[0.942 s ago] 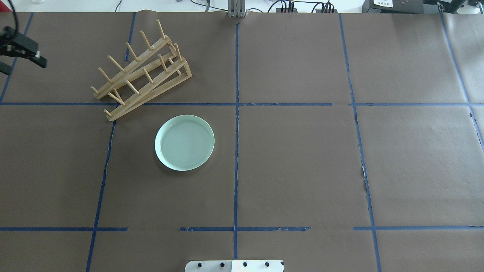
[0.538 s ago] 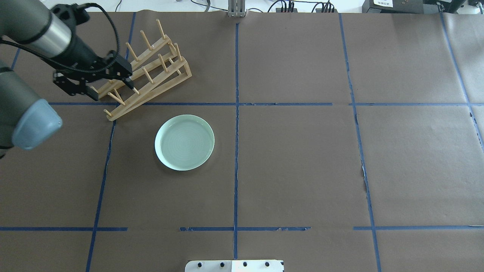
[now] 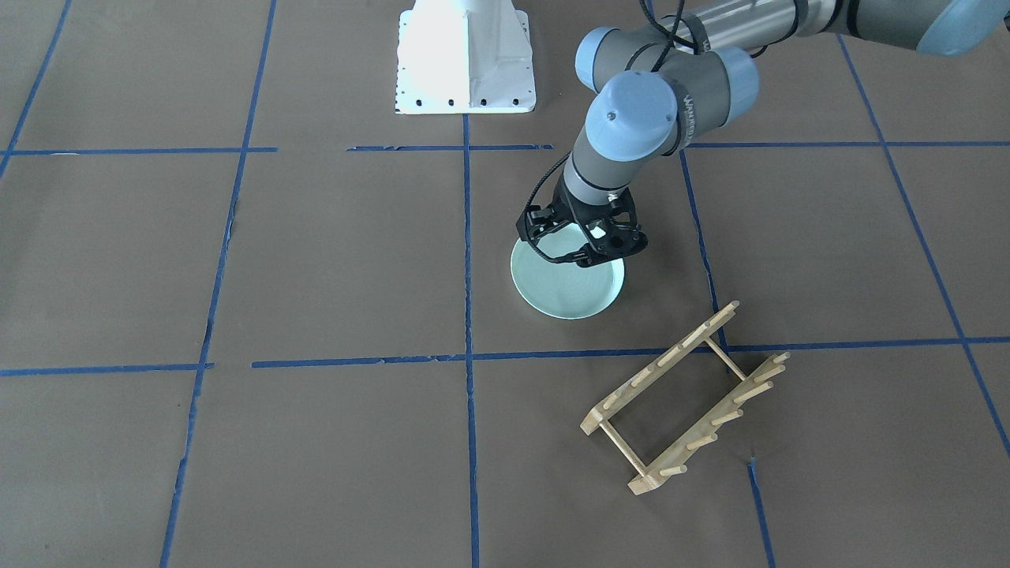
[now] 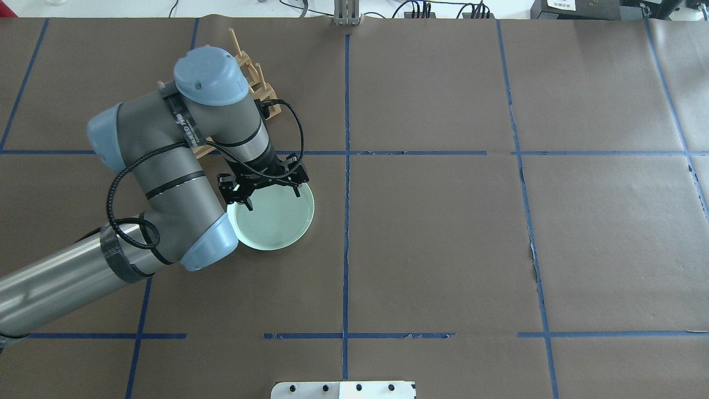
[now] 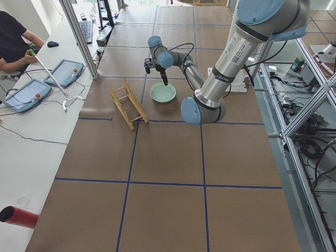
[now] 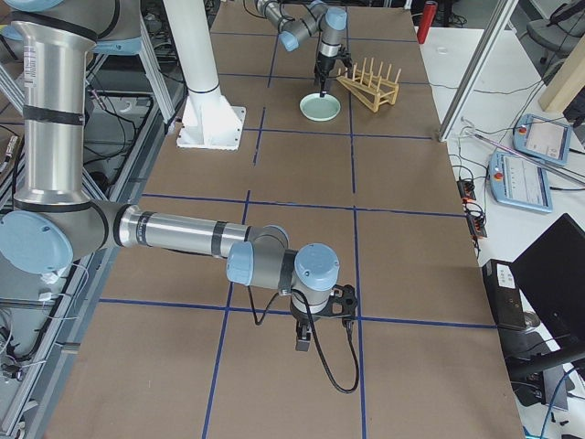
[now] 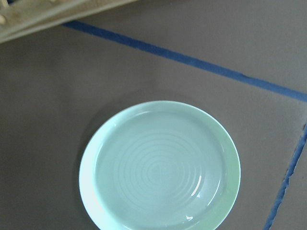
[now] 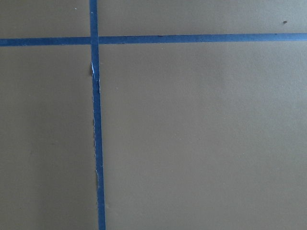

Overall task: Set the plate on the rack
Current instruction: 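Move the left gripper over the pale green plate and lower it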

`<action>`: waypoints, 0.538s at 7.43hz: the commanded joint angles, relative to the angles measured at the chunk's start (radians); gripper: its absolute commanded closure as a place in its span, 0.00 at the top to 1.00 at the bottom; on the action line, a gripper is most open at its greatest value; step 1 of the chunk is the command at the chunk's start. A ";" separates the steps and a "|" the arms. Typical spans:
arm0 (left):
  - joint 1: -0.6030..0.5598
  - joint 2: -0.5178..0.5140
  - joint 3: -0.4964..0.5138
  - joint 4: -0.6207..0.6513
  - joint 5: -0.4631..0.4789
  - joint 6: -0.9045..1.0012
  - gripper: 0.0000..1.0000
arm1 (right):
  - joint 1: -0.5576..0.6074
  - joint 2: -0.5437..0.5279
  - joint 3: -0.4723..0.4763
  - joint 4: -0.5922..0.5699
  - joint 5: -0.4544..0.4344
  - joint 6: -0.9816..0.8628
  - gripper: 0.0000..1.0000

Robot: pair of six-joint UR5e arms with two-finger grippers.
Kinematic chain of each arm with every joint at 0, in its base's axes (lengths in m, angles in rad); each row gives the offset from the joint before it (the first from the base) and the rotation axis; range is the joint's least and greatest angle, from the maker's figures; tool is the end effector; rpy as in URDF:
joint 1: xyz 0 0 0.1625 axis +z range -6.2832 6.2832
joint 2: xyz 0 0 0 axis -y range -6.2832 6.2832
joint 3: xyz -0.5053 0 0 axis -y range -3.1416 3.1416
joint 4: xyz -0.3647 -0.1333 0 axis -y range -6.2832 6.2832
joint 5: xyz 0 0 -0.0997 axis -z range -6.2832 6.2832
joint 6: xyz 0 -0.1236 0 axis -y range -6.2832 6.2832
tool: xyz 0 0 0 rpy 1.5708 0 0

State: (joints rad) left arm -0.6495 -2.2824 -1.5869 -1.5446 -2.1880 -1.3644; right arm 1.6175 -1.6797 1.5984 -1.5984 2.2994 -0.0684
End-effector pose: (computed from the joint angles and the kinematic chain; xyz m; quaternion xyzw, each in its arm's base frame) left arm 0.5548 -0.4989 0.3152 -0.1236 0.4162 -0.0948 0.8958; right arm 0.0695 -0.3948 0.7969 -0.0303 -0.3581 0.0093 0.9331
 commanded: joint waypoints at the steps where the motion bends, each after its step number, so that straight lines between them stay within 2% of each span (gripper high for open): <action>1: 0.025 -0.132 0.201 -0.084 0.038 -0.022 0.97 | 0.001 0.000 0.000 0.000 0.000 0.001 1.00; 3: 0.031 -0.138 0.217 -0.095 0.175 0.010 0.94 | -0.001 0.000 0.000 0.000 0.000 0.001 1.00; 4: 0.033 -0.138 0.243 -0.098 0.191 0.017 0.94 | -0.001 0.000 0.000 0.000 0.000 -0.001 1.00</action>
State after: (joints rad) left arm -0.6200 -2.4159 -1.3728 -1.6371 -2.0398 -1.3621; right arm 1.6171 -1.6797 1.5984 -1.5984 2.2994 -0.0683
